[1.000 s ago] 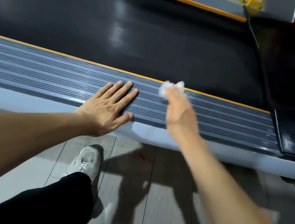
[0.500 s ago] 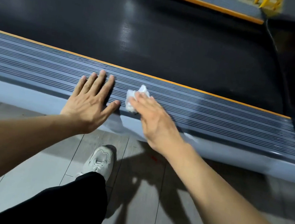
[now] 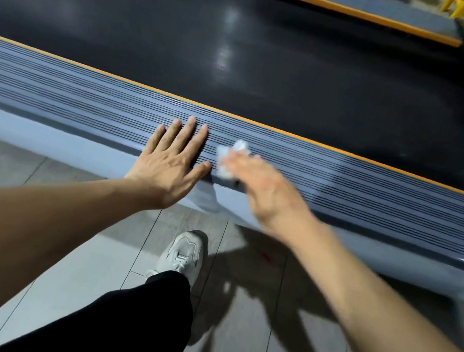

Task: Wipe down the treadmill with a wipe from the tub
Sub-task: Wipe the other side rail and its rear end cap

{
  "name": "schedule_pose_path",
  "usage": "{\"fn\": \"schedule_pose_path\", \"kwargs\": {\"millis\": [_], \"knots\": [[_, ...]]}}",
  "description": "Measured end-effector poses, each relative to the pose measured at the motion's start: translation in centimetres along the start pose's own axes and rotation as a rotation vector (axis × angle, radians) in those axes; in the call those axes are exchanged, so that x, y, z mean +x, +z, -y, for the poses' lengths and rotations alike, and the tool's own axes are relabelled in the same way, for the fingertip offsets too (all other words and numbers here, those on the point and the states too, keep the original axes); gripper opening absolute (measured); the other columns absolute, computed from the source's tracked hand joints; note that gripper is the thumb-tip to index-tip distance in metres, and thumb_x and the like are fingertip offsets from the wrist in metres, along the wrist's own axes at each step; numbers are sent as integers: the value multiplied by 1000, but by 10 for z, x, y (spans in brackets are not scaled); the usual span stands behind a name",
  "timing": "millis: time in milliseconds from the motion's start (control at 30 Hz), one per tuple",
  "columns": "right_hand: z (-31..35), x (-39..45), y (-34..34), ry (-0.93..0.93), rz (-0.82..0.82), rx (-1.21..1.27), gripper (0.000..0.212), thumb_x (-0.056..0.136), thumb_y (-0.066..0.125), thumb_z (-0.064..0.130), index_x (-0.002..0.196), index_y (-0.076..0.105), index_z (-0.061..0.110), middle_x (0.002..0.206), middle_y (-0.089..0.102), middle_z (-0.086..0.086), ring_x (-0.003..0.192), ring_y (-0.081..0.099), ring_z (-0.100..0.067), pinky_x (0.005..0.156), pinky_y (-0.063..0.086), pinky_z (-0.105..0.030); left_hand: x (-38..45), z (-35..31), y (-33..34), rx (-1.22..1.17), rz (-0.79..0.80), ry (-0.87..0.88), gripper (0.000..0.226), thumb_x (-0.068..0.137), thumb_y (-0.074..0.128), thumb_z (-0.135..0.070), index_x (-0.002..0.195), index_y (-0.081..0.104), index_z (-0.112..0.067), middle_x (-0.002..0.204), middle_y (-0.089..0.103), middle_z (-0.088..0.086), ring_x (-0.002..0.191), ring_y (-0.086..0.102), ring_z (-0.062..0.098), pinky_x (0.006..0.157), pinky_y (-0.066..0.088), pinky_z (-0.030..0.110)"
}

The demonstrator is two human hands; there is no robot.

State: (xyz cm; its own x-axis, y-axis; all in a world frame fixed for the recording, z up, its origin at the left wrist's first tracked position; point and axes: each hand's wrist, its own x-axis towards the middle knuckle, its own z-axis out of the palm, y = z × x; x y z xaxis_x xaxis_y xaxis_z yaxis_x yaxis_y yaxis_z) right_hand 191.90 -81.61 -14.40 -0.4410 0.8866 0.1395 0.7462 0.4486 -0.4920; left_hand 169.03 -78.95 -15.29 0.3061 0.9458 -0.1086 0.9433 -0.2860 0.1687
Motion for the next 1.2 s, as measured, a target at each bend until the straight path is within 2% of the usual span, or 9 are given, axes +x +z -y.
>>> {"fn": "schedule_pose_path", "kwargs": {"millis": [67,167,267,333,633,767,867,1067,1200], "knots": [[-39,15,-22,178,-69,-83,45,97,40,-1,126,64,25,136,60,2,126,53,-18,114,34,-35,0,2,0,-14,-5,10,80,88,-8,-64,161,-14,-31,169,-19,-3,155,-19,20,125,-14,38],[-49,33,-31,265,-230,-107,39,83,36,-13,98,50,20,102,45,10,94,45,-19,104,39,-46,-1,6,1,-29,-21,29,77,91,-5,-62,161,-13,-30,169,-18,-4,155,-18,19,124,-15,36],[7,27,7,102,-153,30,37,102,38,3,124,65,17,130,55,10,120,47,-15,110,35,-33,-2,11,0,-58,-31,63,78,94,2,-64,163,-6,-28,169,-14,-4,156,-15,18,125,-12,34],[29,17,27,-4,18,16,52,101,39,4,151,46,19,160,39,2,148,31,-15,125,19,-34,-7,24,-1,-40,-71,4,74,96,3,-62,163,-2,-31,170,-9,-1,157,-10,21,126,-8,37],[-1,69,8,175,-175,15,39,90,39,-5,106,62,22,115,59,2,116,51,-23,111,37,-44,-22,50,-2,11,-59,-131,62,99,-4,-58,158,-17,-42,169,-18,1,155,-19,25,126,-11,44],[44,45,43,-64,24,31,53,96,44,-3,145,54,16,154,46,-3,146,37,-16,125,23,-39,-19,52,-7,7,3,-134,57,105,1,-54,157,-20,-42,167,-24,-1,154,-23,24,125,-13,44],[36,54,18,-63,99,73,49,97,44,7,138,61,29,144,59,-2,134,53,-22,112,40,-37,-17,51,-10,-8,52,-145,58,105,6,-53,156,-21,-43,167,-27,-2,153,-25,24,124,-15,43],[11,101,-14,234,-426,56,27,92,51,10,104,72,22,103,65,-2,93,61,-26,78,48,-35,-16,50,-12,-11,97,-161,59,105,5,-53,155,-24,-43,165,-31,-1,151,-30,24,123,-18,44],[17,106,20,301,-414,-64,22,94,52,20,97,73,14,104,62,-10,96,53,-33,85,40,-37,-16,51,-10,-12,82,-163,59,105,5,-54,155,-24,-42,165,-31,-1,151,-29,24,124,-17,45]]}}
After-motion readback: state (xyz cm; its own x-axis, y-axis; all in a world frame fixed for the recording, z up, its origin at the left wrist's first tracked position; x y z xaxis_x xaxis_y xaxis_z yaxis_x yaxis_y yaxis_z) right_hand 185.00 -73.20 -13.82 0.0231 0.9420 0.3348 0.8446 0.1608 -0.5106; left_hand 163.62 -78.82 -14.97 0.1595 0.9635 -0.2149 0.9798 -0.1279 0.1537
